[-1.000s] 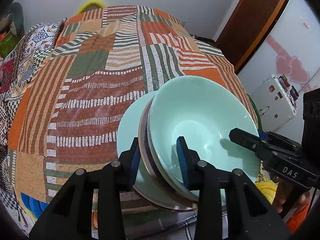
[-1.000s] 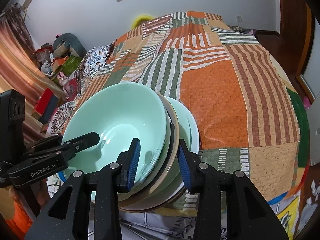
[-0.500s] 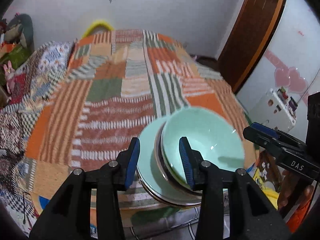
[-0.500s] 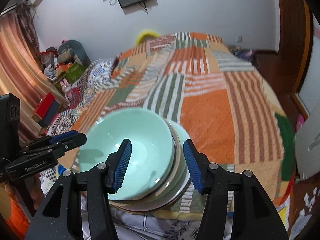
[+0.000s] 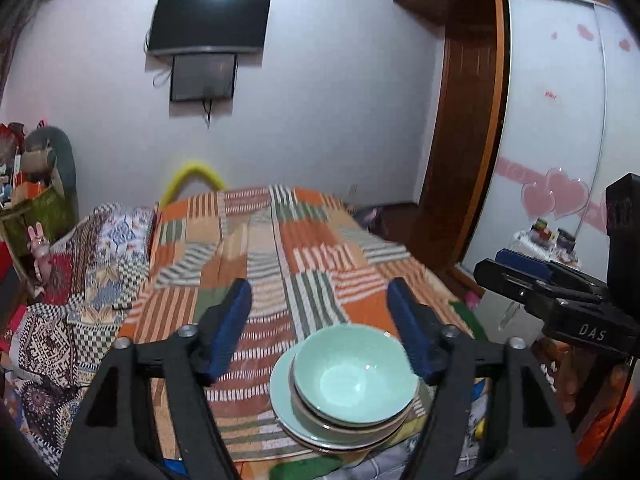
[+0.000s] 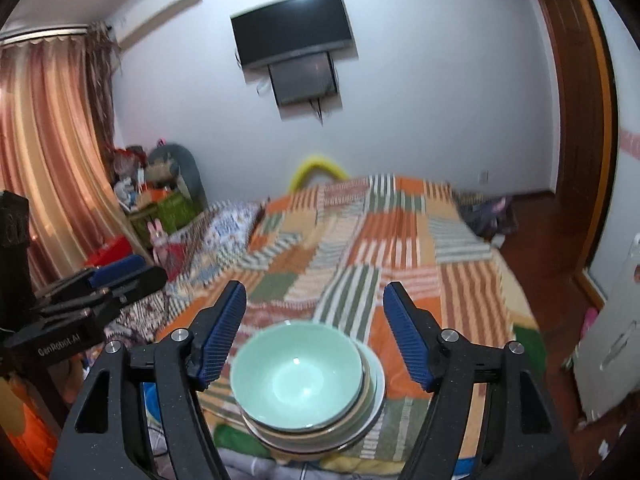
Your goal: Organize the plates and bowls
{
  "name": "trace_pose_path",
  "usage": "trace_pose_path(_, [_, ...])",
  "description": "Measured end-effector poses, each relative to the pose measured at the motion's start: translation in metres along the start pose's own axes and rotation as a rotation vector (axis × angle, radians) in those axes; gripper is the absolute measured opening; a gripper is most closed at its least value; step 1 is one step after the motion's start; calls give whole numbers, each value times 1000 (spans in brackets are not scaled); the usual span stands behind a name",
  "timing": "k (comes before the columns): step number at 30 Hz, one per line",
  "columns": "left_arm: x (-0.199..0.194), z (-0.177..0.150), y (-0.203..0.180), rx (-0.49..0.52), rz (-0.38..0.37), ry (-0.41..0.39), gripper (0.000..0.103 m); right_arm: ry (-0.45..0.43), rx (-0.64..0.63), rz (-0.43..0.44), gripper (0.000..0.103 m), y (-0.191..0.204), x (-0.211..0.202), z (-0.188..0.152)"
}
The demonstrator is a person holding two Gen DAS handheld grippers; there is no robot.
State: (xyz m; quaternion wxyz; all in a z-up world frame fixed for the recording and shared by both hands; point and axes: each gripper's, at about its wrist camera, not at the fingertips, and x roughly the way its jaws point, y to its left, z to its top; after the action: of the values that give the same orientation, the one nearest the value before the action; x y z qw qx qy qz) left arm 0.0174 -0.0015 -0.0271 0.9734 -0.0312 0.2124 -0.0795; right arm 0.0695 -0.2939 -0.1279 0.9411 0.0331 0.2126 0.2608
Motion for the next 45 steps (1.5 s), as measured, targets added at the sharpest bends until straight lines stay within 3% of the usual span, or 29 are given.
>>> trace_pose_path(4, [-16, 3, -4, -6, 9, -67, 94, -62, -22, -1, 78, 6, -16, 8])
trace_pose_path(12, [-30, 6, -10, 13, 42, -121, 100, -131, -63, -12, 88, 18, -26, 10])
trace_pose_path(17, [-33, 4, -11, 14, 46, -128, 100, -166, -75, -17, 102, 21, -29, 10])
trace_pose_path(45, [-29, -4, -12, 10, 59, -124, 101, -157, -72, -17, 103, 23, -32, 6])
